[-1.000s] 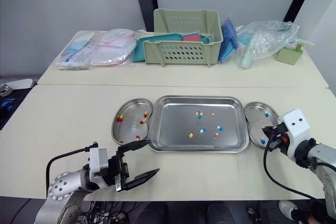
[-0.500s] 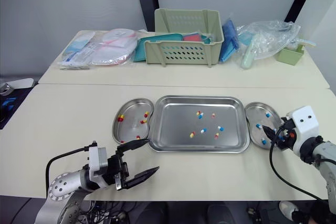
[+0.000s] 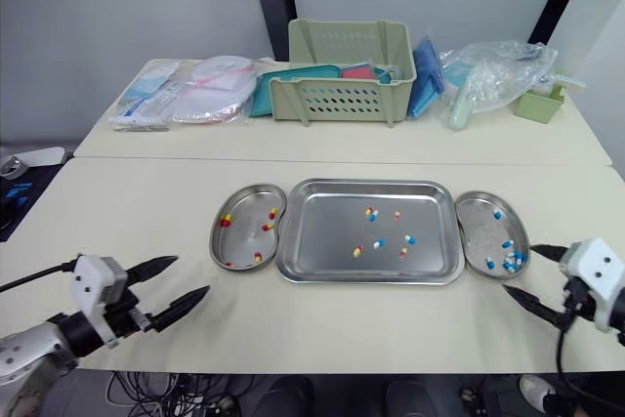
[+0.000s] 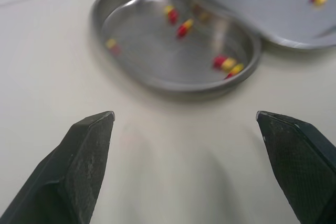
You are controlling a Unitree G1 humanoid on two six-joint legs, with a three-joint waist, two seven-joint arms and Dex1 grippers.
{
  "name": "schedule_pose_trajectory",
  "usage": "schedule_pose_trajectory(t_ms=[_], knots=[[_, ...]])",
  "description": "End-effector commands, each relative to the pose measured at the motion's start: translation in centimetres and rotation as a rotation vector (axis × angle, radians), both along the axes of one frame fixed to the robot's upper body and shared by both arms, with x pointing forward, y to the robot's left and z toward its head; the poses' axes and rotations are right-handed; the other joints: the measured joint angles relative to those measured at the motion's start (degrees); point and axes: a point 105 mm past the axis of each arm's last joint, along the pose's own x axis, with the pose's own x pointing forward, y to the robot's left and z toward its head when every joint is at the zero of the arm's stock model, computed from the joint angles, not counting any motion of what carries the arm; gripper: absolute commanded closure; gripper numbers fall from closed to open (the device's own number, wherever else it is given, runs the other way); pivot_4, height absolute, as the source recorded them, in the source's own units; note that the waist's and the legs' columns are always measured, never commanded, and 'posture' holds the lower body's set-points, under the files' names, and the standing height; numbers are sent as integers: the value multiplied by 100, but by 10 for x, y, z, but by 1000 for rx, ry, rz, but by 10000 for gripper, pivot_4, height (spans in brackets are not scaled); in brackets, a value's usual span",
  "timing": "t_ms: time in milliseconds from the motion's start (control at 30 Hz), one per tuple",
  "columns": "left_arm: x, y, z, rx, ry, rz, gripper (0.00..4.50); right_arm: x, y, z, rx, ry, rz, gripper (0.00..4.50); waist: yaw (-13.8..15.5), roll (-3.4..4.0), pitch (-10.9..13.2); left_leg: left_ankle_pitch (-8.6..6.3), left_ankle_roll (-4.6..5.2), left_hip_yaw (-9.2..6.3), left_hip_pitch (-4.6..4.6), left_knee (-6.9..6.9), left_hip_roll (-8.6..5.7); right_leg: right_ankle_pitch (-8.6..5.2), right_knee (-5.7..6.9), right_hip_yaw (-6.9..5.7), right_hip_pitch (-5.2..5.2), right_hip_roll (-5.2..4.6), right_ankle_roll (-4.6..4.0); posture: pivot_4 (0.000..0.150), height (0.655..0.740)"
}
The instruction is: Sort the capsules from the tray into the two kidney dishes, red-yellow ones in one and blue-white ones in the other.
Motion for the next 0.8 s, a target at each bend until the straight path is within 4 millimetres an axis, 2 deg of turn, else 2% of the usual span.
schedule_pose_trajectory(t_ms=[33, 233, 433, 667, 800], knots=[[-8, 20, 1, 41, 19, 8, 0, -2, -18, 8, -17, -5, -14, 424, 3, -8, 4, 0, 0, 3, 0, 0, 0, 0, -2, 2, 0, -1, 0, 1500, 7400], [-9, 32, -2, 54, 24, 25, 0, -2, -18, 8, -17, -8, -13, 424, 11, -11, 6, 0, -1, 0, -3, 0, 0, 0, -2, -1, 1, -2, 0, 1500, 7400], [0, 33, 1, 53, -7, 29, 0, -5, -18, 6, -17, -4, -7, 424, 11, -11, 7, 0, -1, 0, -3, 0, 1, 0, -2, 0, 1, -2, 0, 1500, 7400], [18, 29, 16, 61, -45, -9, 0, -10, -17, 1, 1, -14, -21, 424, 12, -11, 7, 0, -1, -3, -3, 0, 1, 0, -1, -3, 1, -2, 1, 1500, 7400], [19, 33, 14, 67, -36, -11, 0, -11, -18, 2, 1, -25, -33, 424, 4, -10, 7, 0, -1, 1, -3, 0, 0, 0, -2, 0, 1, -2, 1, 1500, 7400]])
